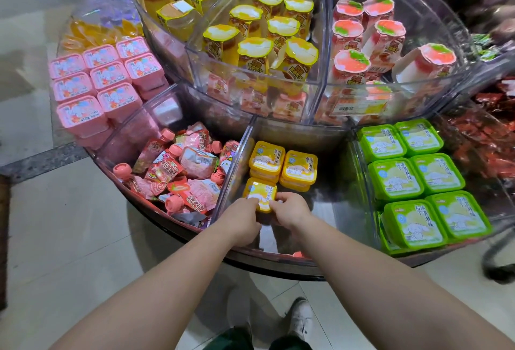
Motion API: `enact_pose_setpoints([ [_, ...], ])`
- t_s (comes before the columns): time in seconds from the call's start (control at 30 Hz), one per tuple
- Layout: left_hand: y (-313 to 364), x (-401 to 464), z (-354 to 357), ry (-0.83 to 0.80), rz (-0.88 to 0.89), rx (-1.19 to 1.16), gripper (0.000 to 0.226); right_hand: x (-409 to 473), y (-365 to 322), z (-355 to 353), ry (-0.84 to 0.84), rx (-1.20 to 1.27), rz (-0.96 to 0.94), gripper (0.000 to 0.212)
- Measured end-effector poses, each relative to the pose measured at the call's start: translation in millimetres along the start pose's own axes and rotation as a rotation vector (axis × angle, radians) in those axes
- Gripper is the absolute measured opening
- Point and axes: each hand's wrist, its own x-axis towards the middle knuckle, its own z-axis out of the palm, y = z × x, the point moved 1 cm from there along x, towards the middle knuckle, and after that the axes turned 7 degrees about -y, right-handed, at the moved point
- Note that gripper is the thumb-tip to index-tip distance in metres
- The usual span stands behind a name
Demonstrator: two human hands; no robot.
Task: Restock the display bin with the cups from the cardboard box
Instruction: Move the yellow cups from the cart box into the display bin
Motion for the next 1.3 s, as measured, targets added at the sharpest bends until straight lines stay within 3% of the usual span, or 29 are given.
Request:
enact_pose_setpoints([
  [0.3,-2.0,0.4,1.6,0.043,0.042,-0.096,0.067,-2.4,0.6,4.1,-0.06,0.111,-0.023,0.024],
  [0.4,-3.2,1.9,1.8,0.039,0.038,-0.088,0.067,-8.9,0.5,2.3,-0.015,0.122,-0.042,0.038],
  [0.5,-3.9,2.0,-1.0,0.059,0.058,-0.252,0.067,-25.9,-0.9,-9.0,0.068,0.014,-0.119,0.05],
  [0.6,0.8,-3.5,-4.8,0.086,0.095,-0.521,0.059,-53.2,-7.2,-30.1,0.128,-0.195,-0.231,0.044],
  [0.67,12.1,-10.2,-6.7,0.117,0.109,-0.547,0.055,-71.0,-13.3,-47.3,0.163,-0.344,-0.306,0.042],
  [0.73,32.6,-17.6,-8.6,0.17,0.134,-0.444,0.054,-88.6,-19.1,-64.8,0.214,-0.498,-0.388,0.042],
  [0.83,82.3,-34.6,-15.2,0.293,0.115,0.033,0.056,-117.0,-22.0,-96.7,0.349,-0.744,-0.533,0.044],
  [0.9,124.6,-44.3,-14.3,0.379,0.112,0.225,0.059,-142.3,-15.9,-126.8,0.467,-0.854,-0.582,0.05],
  [1.03,227.1,-56.8,11.6,0.493,0.233,0.368,0.054,-196.0,31.5,-215.5,0.649,-0.963,-0.482,0.058],
  [1.3,441.9,-68.7,128.6,0.549,0.635,0.588,0.06,-293.9,163.4,-392.3,0.875,-0.84,-0.219,0.055],
])
